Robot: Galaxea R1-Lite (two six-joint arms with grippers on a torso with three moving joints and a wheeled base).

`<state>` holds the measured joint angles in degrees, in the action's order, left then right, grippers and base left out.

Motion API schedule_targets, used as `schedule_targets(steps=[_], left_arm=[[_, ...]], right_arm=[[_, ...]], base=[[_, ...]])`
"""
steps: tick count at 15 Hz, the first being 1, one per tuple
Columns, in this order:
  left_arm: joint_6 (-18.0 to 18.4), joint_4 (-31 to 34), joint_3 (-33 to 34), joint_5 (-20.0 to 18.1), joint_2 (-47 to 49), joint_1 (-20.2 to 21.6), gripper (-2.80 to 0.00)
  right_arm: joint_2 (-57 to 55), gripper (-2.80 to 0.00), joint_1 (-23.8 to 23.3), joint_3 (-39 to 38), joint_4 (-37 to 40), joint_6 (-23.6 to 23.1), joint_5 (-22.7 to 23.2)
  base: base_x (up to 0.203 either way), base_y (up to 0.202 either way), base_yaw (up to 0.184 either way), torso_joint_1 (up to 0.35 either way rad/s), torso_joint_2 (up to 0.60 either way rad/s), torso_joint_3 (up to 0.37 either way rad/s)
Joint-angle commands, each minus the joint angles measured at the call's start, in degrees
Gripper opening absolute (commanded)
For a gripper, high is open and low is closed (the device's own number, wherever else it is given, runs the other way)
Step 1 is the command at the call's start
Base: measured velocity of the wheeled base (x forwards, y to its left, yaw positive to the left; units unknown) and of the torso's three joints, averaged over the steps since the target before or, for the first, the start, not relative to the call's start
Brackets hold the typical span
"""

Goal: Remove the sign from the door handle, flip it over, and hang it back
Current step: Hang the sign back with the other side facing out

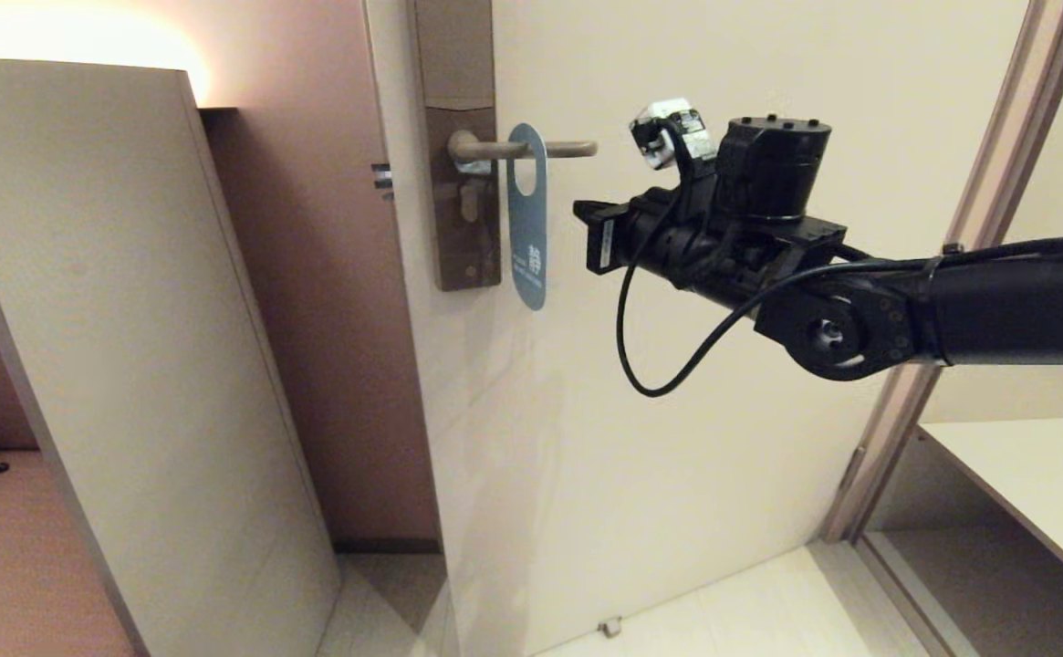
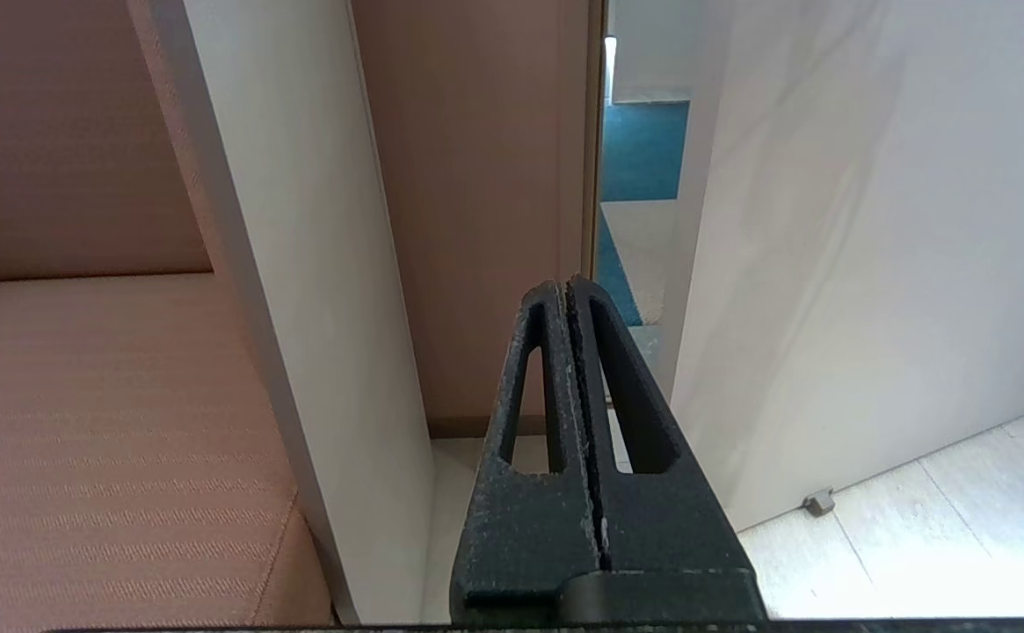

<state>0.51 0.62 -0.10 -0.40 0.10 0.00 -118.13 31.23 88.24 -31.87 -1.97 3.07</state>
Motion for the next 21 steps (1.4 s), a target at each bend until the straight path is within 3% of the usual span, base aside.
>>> schedule_targets(steps=[1,21], left_arm=[[0.02,-0.01,0.01,-0.04,-0.01,0.00,-2.80],[0.02,-0.01,0.01,-0.04,-0.01,0.00,-2.80]], right_arm=[[-3.07,-2.80,0.86,1.32,-0.21,-0.22,-0.08],[-5.20,-2.80,10.97,9.80,-0.12,-0.19,-0.80]], base=[[0.000,0.000,0.000,0.000,0.00,0.000],[0.000,0.000,0.000,0.000,0.00,0.000]])
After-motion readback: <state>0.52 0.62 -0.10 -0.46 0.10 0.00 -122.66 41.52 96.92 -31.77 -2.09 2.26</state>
